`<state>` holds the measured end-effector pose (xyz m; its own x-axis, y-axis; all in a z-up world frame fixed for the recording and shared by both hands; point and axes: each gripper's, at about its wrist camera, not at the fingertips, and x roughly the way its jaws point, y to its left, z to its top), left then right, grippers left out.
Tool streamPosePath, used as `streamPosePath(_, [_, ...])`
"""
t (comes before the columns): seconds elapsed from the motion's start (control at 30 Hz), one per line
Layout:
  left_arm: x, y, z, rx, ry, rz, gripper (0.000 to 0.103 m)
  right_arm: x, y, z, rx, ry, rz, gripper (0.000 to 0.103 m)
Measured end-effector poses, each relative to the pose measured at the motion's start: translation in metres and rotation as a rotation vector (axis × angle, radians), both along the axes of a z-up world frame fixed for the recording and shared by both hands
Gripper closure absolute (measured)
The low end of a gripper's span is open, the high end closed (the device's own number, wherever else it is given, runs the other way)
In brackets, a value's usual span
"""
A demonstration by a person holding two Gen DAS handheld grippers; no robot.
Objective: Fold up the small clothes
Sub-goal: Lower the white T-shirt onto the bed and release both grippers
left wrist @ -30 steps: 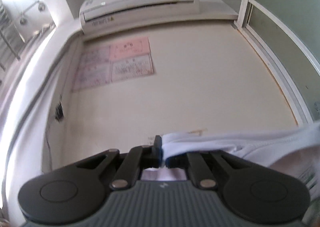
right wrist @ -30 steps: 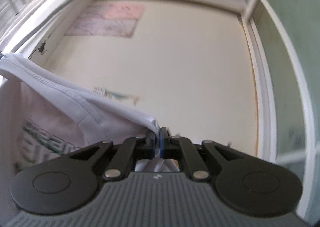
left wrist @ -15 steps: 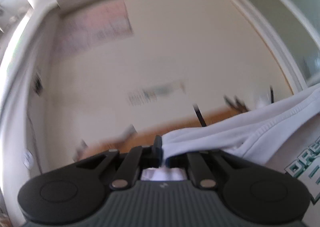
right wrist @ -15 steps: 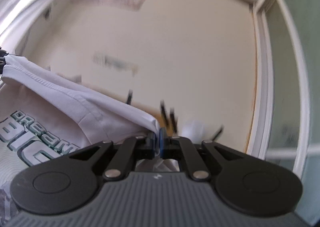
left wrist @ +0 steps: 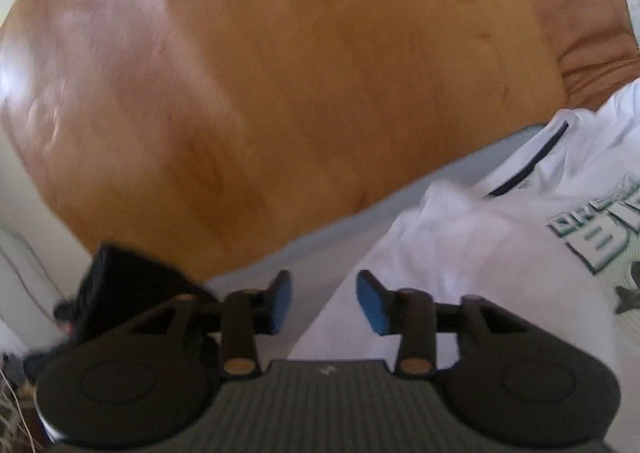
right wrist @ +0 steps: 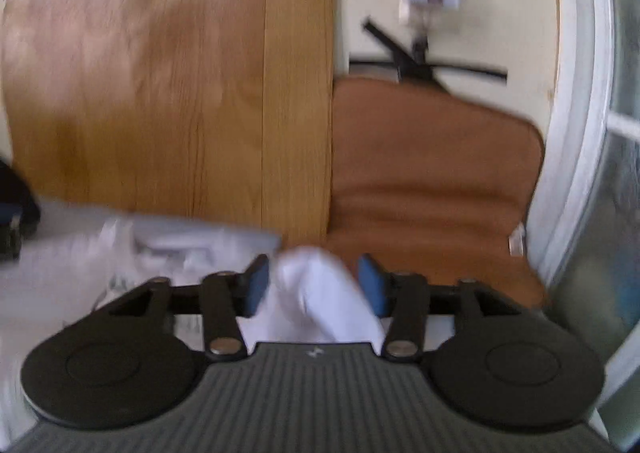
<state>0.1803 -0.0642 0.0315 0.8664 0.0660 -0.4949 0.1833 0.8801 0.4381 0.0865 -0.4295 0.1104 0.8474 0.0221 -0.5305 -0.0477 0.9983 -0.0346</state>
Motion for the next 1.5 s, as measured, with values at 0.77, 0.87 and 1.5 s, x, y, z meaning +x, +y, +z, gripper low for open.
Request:
streamPosePath(0.77, [-0.022, 0.039, -0.026, -0.031, 0.051, 0.064, 0.034, -0.009, -0.064, -0.007, -0.277, 0.084, -0.268, 0.037])
streamPosePath(0.87, [-0.020, 0.037, -0.030, 0.015, 0.051, 0.063, 0.032, -0.033, -0.051, -0.004, -0.173, 0.062, -0.165, 0.033])
streamPosePath(1.5, [-0.095, 0.050, -0.002, -0.073, -0.050, 0.026, 0.027, 0.157, 0.030, -0.055, 0.023, 0.348, 0.098, 0.057])
